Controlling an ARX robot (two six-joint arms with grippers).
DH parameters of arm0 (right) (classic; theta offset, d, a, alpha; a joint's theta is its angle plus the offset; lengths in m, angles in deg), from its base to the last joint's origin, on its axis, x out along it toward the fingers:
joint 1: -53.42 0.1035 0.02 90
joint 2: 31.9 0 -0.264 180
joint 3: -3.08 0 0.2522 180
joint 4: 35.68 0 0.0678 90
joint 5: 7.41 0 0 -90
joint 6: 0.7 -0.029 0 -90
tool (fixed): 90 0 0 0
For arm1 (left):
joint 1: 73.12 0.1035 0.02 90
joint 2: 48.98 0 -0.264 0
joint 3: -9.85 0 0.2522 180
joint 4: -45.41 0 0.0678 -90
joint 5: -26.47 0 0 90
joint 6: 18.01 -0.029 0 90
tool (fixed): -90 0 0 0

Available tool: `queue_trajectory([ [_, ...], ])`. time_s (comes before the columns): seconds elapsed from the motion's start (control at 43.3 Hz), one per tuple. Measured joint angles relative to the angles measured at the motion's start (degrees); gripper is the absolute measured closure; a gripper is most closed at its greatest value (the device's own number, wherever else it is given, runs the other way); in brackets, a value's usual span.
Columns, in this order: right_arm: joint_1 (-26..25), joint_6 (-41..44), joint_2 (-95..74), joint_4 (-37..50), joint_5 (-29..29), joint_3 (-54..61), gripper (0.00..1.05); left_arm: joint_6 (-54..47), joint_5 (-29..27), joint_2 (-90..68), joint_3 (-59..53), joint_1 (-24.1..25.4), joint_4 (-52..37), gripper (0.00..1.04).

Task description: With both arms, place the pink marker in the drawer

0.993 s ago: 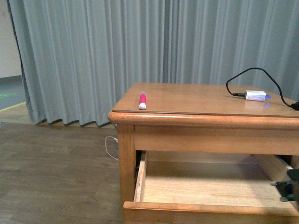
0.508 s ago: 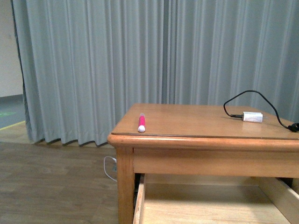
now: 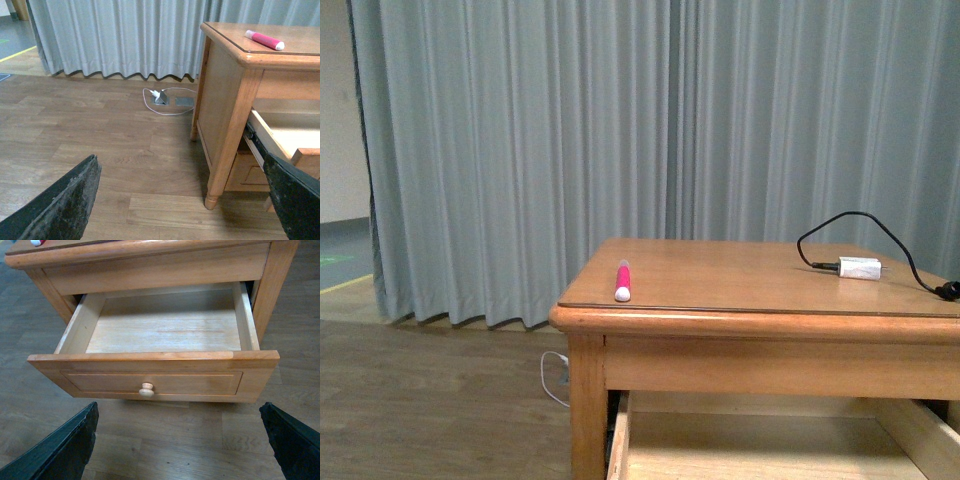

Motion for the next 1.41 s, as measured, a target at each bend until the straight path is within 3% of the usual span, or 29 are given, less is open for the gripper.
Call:
queue_trajectory([
  [0.185,0.0,0.0,0.0,0.0,0.0,0.0,0.08,0.0,0.0,0.0,0.0,0.0,0.0,0.06],
  [0.277,0.0,0.0,0.0,0.0,0.0,0.0,0.08,5.9,-6.8,-3.8,1.3,-3.8,4.2,0.06],
  [0.393,0.0,-0.1,0.0,0.0,0.0,0.0,0.08,10.0,-11.3,-14.3,6.0,-9.5,0.7,0.06],
  [0.577,0.0,-0.1,0.0,0.0,0.0,0.0,0.08,7.7,-8.9,-41.3,22.9,-10.3,-11.8,0.06],
  [0.762,0.0,-0.1,0.0,0.0,0.0,0.0,0.08,3.3,-7.7,-64.0,39.2,-12.2,-15.0,0.06],
  [0.97,0.0,-0.1,0.0,0.0,0.0,0.0,0.08,0.2,-5.8,-89.7,66.3,-16.4,-6.4,0.06],
  [1.178,0.0,-0.1,0.0,0.0,0.0,0.0,0.08,-1.3,-7.4,-105.1,84.6,-20.1,1.6,0.06],
  [1.409,0.0,-0.1,0.0,0.0,0.0,0.0,0.08,-2.3,-9.5,-112.9,93.0,-22.6,5.6,0.06],
])
